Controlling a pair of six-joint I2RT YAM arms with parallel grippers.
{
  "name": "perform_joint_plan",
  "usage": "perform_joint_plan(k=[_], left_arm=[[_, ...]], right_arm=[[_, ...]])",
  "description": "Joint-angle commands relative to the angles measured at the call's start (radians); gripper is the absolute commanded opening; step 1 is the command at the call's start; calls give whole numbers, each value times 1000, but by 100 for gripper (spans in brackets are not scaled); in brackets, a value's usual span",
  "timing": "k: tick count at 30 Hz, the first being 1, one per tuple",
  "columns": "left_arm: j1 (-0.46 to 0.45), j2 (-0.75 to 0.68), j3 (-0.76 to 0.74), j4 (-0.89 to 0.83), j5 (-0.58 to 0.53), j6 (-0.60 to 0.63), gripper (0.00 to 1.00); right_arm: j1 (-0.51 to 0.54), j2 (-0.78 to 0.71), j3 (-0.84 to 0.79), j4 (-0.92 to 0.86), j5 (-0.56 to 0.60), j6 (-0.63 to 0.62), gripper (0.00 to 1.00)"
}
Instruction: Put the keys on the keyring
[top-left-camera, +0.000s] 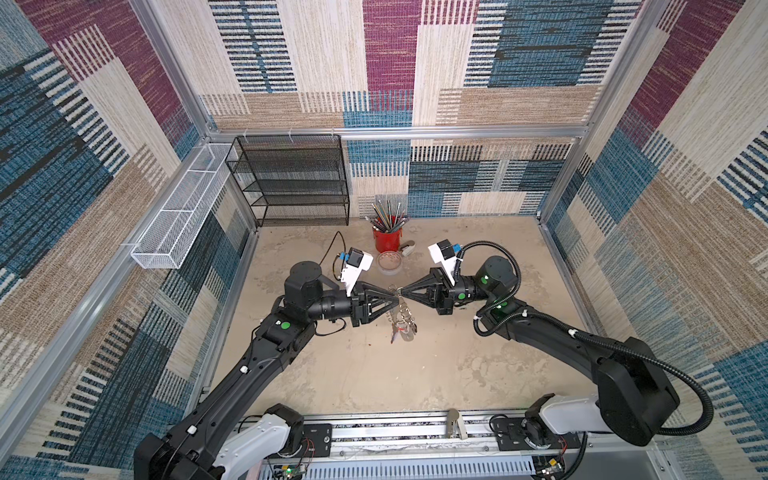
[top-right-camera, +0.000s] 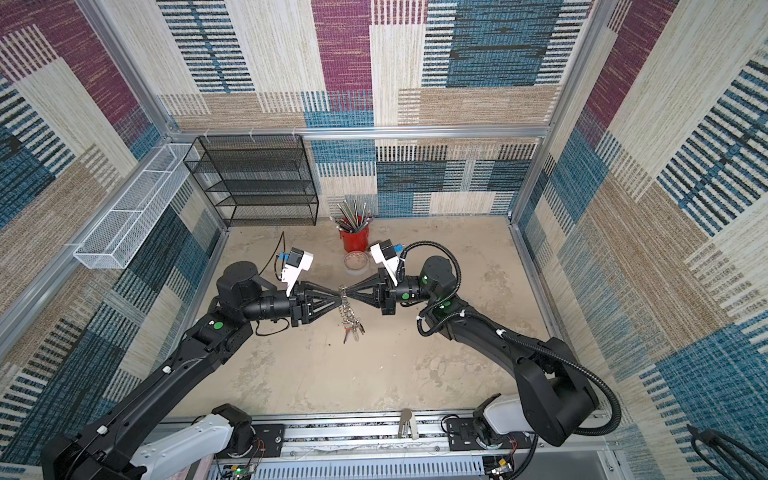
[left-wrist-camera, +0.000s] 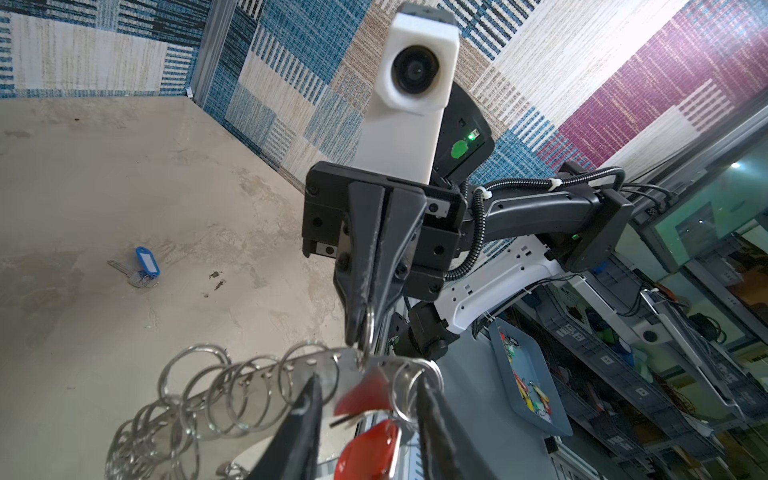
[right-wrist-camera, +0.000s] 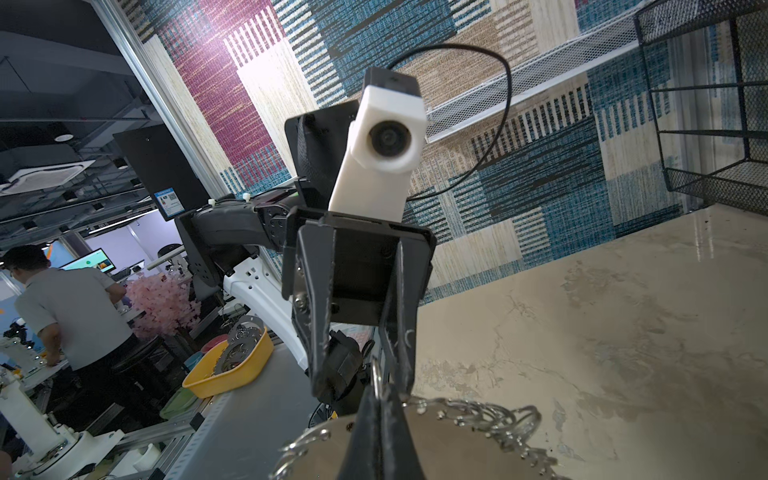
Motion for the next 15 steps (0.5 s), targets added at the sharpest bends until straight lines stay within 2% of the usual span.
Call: perform_joint_plan(k=[1,11,15], left_arm=[[-4,7,-5,54,2,-17,34],[-12,26,2,58,-10,-26,21],[-18,28,4,60,-22,-30,18]], right_arm=[[-1,2,8,65,-13,25,0],[1,-1,0,47,-13,17,0],[2,4,4,37,-15,10,0]])
